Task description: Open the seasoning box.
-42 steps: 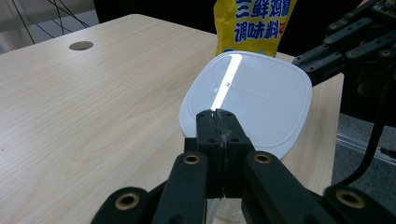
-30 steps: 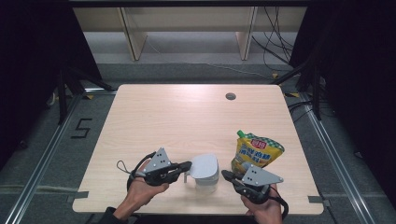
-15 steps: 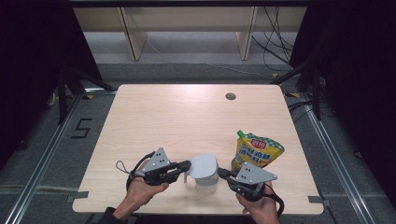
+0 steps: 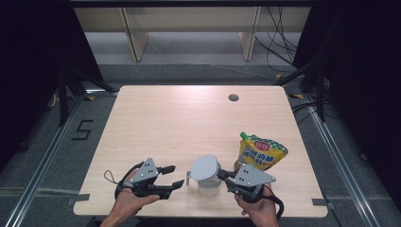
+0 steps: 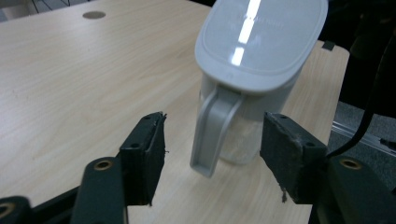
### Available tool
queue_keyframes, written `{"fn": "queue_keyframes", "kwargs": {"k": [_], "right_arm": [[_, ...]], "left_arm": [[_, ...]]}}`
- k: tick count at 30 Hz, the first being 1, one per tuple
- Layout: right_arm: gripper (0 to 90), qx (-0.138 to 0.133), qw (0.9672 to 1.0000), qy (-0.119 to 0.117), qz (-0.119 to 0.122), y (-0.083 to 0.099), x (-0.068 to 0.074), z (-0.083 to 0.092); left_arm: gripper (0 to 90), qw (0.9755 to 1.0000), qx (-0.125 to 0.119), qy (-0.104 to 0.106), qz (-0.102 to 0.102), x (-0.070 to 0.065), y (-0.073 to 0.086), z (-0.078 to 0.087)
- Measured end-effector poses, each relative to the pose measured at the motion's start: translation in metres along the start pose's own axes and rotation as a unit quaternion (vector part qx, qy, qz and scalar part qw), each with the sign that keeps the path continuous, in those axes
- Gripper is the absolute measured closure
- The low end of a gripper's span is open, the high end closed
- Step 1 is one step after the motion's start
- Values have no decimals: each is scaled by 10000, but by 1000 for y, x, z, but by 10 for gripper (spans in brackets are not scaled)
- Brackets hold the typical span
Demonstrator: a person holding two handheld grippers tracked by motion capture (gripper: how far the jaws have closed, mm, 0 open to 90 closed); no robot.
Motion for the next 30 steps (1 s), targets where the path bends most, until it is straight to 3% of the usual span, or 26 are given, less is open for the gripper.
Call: {"fn": "queue_keyframes", "kwargs": {"k": [2, 3, 4, 5, 7, 11, 12, 15, 16, 17, 19, 20, 21, 25, 26, 30], "right_arm": [[895, -55, 9999, 27, 105, -3, 0, 0], [892, -65, 10000, 15, 34, -4, 1, -1], [890, -84, 9999, 28, 62, -5, 2, -1], [890, -94, 9999, 17, 75, -6, 3, -2], [890, -119, 9998, 27, 132, -9, 4, -2], [887, -136, 9997, 31, 207, -15, 7, -4], [887, -115, 9997, 10, 208, -16, 9, -5], [887, -106, 9994, -1, 340, -20, 10, -7], [887, -135, 9993, -1, 340, -22, 12, -8], [887, -113, 9993, -20, 356, -23, 13, -8], [883, -121, 9989, -28, 450, -26, 14, -10], [883, -136, 9989, -49, 454, -27, 16, -12], [883, -121, 9990, -85, 422, -27, 18, -13], [878, -85, 9984, -156, 537, -30, 24, -20], [876, -84, 9984, -156, 534, -31, 26, -22], [873, -43, 9979, -215, 603, -33, 31, -27]], "left_arm": [[338, 9998, 107, -36, -159, 1, 8, 2], [327, 9996, 155, -119, -221, 3, 13, 4], [320, 9995, 188, -120, -216, 4, 17, 4], [317, 9995, 242, -177, -82, 4, 22, 5], [311, 9994, 259, -152, -197, 6, 28, 6], [297, 9987, 398, -285, -145, 11, 38, 11], [290, 9986, 397, -272, -240, 12, 39, 11], [272, 9988, 387, -314, 14, 10, 42, 13], [264, 9983, 475, -332, -56, 12, 43, 15], [261, 9984, 455, -327, 31, 10, 44, 15], [253, 9986, 468, -255, -17, 10, 45, 15], [249, 9981, 517, -308, 92, 9, 48, 15], [245, 9978, 603, -276, 14, 9, 50, 16], [224, 9981, 525, -306, -106, 8, 47, 15], [218, 9980, 571, -284, -15, 6, 48, 15], [197, 9978, 575, -314, 42, 5, 48, 14]]}}
Point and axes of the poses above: each handheld gripper's, and its own axes: z roughly backward along the jaws, y roughly out of its underside, x roughly to its left, the point moved 10 cm from there along -z, roughly forward along the jaws, and after that the axes turned 1 degree about -y, right-handed, at the moved point
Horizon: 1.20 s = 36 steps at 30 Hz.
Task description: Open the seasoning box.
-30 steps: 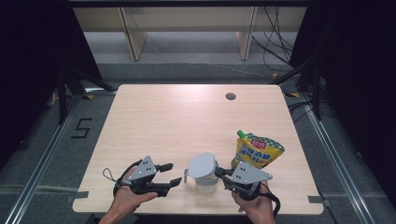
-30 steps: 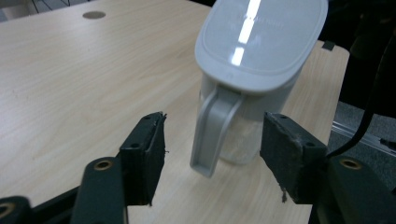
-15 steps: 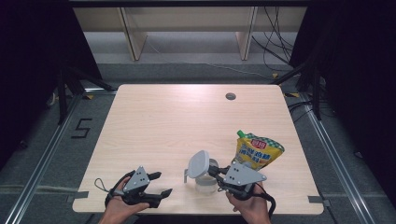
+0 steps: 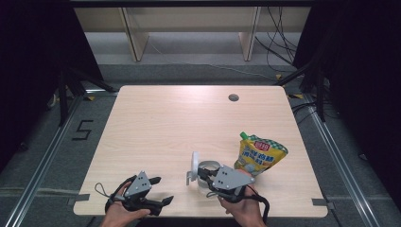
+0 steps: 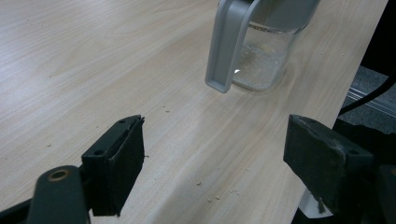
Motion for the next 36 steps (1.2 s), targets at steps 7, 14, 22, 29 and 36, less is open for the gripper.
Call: {"fn": "queue_keyframes", "kwargs": {"k": [7, 14, 22, 29, 36], "right_arm": [[836, -57, 9999, 43, -109, 3, -6, 10], [753, -189, 9982, 448, -353, 25, -31, 44], [647, -203, 9936, 827, -739, 60, -48, 82], [572, -144, 9891, 972, -1101, 89, -64, 106], [530, -174, 9852, 958, -1409, 106, -67, 116]], "left_arm": [[183, 10000, 4, 6, 17, 0, 1, 1], [180, 9999, -85, 59, -20, -3, -1, -1], [180, 9997, -14, -116, -231, 0, 2, -3], [180, 9998, -28, -142, -119, 2, 1, -2], [179, 9998, -13, -178, -125, 5, 2, -4]]}}
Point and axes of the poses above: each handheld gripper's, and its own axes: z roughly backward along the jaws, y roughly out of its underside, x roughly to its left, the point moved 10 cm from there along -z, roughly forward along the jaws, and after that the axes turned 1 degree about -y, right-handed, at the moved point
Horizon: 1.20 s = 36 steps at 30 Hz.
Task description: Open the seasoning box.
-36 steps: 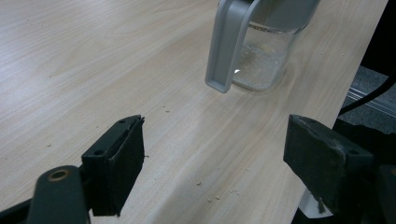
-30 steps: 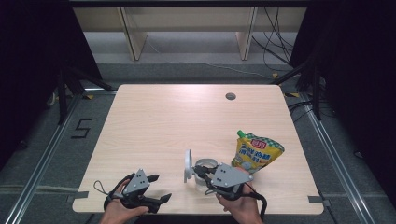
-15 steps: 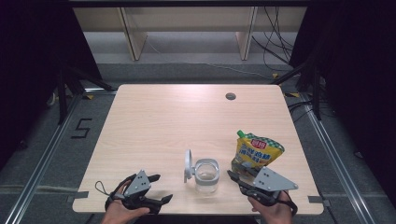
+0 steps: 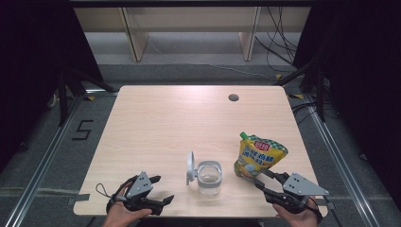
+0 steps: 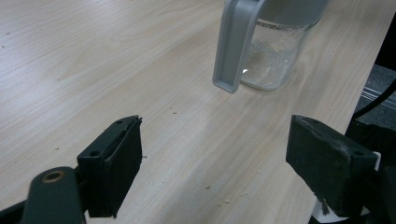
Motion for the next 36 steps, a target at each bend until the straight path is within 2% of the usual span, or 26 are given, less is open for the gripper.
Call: {"fn": "queue_keyframes", "kwargs": {"k": [1, 2, 3, 4, 5, 6, 7, 8, 9, 12, 13, 14, 16, 20, 21, 22, 25, 26, 28, 29, 30, 31, 32, 34, 35, 36], "right_arm": [[522, 10, 10000, 46, 71, 1, -3, 1], [521, 145, 9999, 1, -60, 5, -2, 4], [521, 179, 9996, 71, -189, 7, -2, 6], [521, 195, 9997, 129, -63, 8, -6, 7], [520, 195, 9997, 72, -112, 10, -6, 7], [520, 164, 9995, 193, -175, 10, -10, 9], [516, 149, 9995, 217, -170, 11, -12, 10], [512, 280, 9993, 167, -205, 15, -12, 12], [506, 257, 9991, 216, -270, 15, -13, 13], [497, 304, 9979, 385, -423, 19, -19, 16], [493, 373, 9967, 446, -564, 21, -19, 17], [489, 311, 9970, 402, -589, 20, -20, 17], [474, 281, 9975, 468, -452, 20, -25, 16], [448, 309, 9966, 495, -579, 23, -27, 15], [432, 365, 9949, 599, -729, 25, -28, 16], [415, 434, 9939, 696, -737, 27, -31, 17], [388, 371, 9934, 777, -763, 28, -38, 16], [385, 368, 9937, 799, -690, 29, -41, 15], [368, 367, 9942, 737, -697, 29, -42, 13], [362, 392, 9939, 803, -653, 30, -44, 12], [357, 430, 9931, 789, -753, 32, -43, 11], [351, 437, 9934, 759, -743, 33, -44, 8], [341, 448, 9944, 725, -628, 33, -47, 6], [334, 418, 9936, 667, -807, 33, -46, 2], [321, 349, 9958, 628, -563, 32, -51, -2], [309, 437, 9938, 617, -813, 35, -48, -3]], "left_arm": [[179, 10000, -9, -2, 19, 0, 0, 0], [179, 10000, -29, -37, 34, 0, 1, -1], [179, 10000, 23, -13, -10, 1, 2, -1], [179, 10000, 20, -19, 35, 1, 2, -1], [179, 10000, -7, -24, 58, 1, 1, -2], [180, 10000, 20, -36, -60, 3, 1, -1], [179, 10000, -9, -33, -75, 4, 1, -1], [179, 10000, -20, -17, 24, 2, 1, -1], [179, 9999, -54, -46, 85, 2, 0, -1], [179, 10000, -57, -23, 72, 2, 0, -1], [179, 10000, -54, -48, 63, 2, 0, -1], [179, 10000, -47, -47, 71, 2, 0, -1], [179, 10000, -15, -8, 47, 2, 0, -2], [179, 9999, -56, -10, 82, 1, 0, -3], [180, 9999, -53, -23, 96, 1, 0, -3], [180, 9999, -49, -16, 96, 1, 0, -3], [180, 10000, -48, -26, 80, 0, 0, -3], [180, 9999, -84, -19, 87, 0, -1, -4], [180, 9999, -130, -24, 85, 0, -2, -4], [180, 9998, -130, 4, 123, -1, -3, -5], [180, 9999, -85, -11, 111, -1, -2, -4], [180, 9999, -83, -5, 150, -1, -2, -4], [180, 9999, -82, 26, 104, -1, -2, -5], [180, 10000, -36, 4, 24, 0, -1, -5], [180, 10000, 19, -46, 23, 1, 0, -5], [180, 10000, 15, -47, 16, 1, 0, -5]]}}
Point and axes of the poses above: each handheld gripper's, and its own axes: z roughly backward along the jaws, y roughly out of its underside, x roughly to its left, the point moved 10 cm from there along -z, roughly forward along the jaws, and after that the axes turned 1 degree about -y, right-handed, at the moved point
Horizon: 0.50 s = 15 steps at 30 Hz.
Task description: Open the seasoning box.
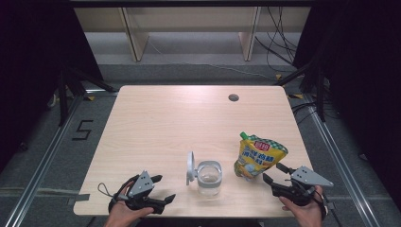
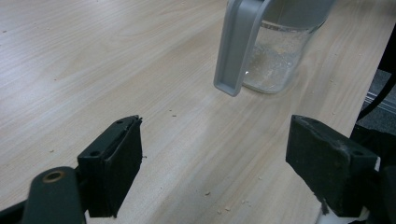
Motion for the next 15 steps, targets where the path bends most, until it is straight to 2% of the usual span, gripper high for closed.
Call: {"fn": "queue_keyframes", "kwargs": {"k": [2, 4, 5, 6, 7, 10, 12, 13, 14, 15], "right_arm": [[301, -64, 9996, -117, 254, -2, -1, -5], [251, -31, 9999, -120, 79, -1, 1, -7], [247, -81, 9996, -143, 207, -3, -1, -10], [250, -26, 9999, -154, 35, -2, 2, -11], [250, -68, 9994, -173, 280, -4, -2, -13], [241, -104, 9994, -270, 169, -5, 0, -19], [233, -132, 9988, -335, 340, -6, -2, -24], [231, -82, 9993, -277, 226, -5, -1, -24], [227, -149, 9988, -349, 300, -7, -1, -27], [226, -116, 9987, -327, 385, -7, -3, -28]], "left_arm": [[181, 10000, -24, 9, 6, 0, 0, 0], [181, 10000, -2, 0, -3, 0, 0, 0], [181, 9999, -71, 44, 72, -2, -1, -1], [181, 10000, -57, 58, 56, -1, -1, -1], [181, 9999, -60, 53, 63, -1, -1, -1], [181, 10000, -66, 54, 45, -1, -1, -2], [181, 10000, -59, 57, 43, -1, -1, -2], [181, 10000, -55, 41, 0, 0, -1, -1], [181, 10000, -63, 49, 2, -1, -1, -1], [181, 9999, -65, 44, 91, -2, -1, -1]]}}
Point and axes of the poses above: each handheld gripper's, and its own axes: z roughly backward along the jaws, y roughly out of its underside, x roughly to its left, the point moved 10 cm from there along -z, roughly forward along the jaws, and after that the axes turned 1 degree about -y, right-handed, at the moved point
